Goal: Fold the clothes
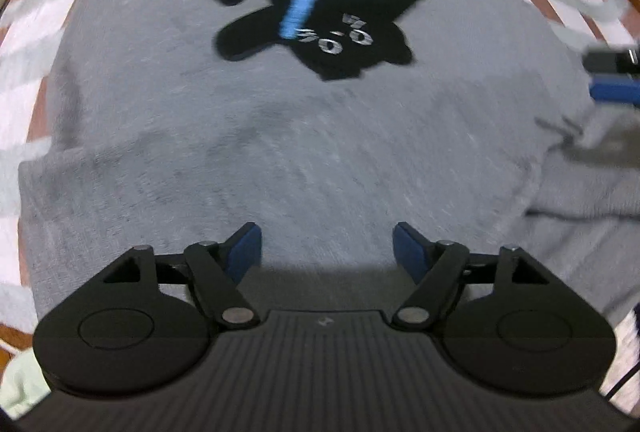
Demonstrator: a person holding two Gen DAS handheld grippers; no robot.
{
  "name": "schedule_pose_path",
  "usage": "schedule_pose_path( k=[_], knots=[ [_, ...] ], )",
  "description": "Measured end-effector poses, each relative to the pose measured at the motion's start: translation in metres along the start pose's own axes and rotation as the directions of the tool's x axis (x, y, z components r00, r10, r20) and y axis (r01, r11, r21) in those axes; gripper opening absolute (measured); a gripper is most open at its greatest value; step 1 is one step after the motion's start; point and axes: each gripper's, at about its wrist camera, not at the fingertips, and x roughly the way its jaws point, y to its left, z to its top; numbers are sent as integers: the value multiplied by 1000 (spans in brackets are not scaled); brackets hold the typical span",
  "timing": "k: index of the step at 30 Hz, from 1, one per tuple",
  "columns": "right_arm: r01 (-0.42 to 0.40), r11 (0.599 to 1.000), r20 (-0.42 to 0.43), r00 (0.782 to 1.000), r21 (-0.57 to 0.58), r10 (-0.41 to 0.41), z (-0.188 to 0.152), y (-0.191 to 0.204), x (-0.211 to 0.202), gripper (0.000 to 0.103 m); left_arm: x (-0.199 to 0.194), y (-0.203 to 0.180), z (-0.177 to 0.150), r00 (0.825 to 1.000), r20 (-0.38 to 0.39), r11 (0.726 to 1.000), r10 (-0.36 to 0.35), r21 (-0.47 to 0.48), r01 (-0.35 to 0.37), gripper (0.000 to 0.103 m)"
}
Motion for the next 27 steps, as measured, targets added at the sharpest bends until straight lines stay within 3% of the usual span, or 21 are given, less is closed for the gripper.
schedule_pose_path(
  k=[4,6,8,11,16,20,24,27],
  knots=[
    [-85,992,99,992,93,76,14,-23,-32,57,-7,0,4,998,56,1000,-22,6,21,75],
    [-113,983,185,979,148,84,29,-45,-57,57,-11,1,7,996,87,999,-35,7,34,69],
    [-123,974,309,949,192,59,42,-75,-88,57,-15,2,10,992,118,999,-47,9,47,56],
    [-146,945,481,877,294,-14,41,-129,-129,57,-27,-1,14,978,188,996,-89,29,86,48],
    [-168,858,553,819,486,-153,19,-228,-164,57,-40,-16,16,955,277,992,-109,93,87,46],
    [-136,801,492,844,583,-214,-4,-280,-153,57,-37,-24,19,948,302,993,-100,97,74,46],
    [-145,750,453,863,646,-224,-22,-315,-128,58,-34,-24,22,941,324,994,-98,69,80,46],
    [-133,753,453,859,645,-237,-23,-325,-114,58,-32,-21,22,943,319,996,-91,22,89,46]
  ],
)
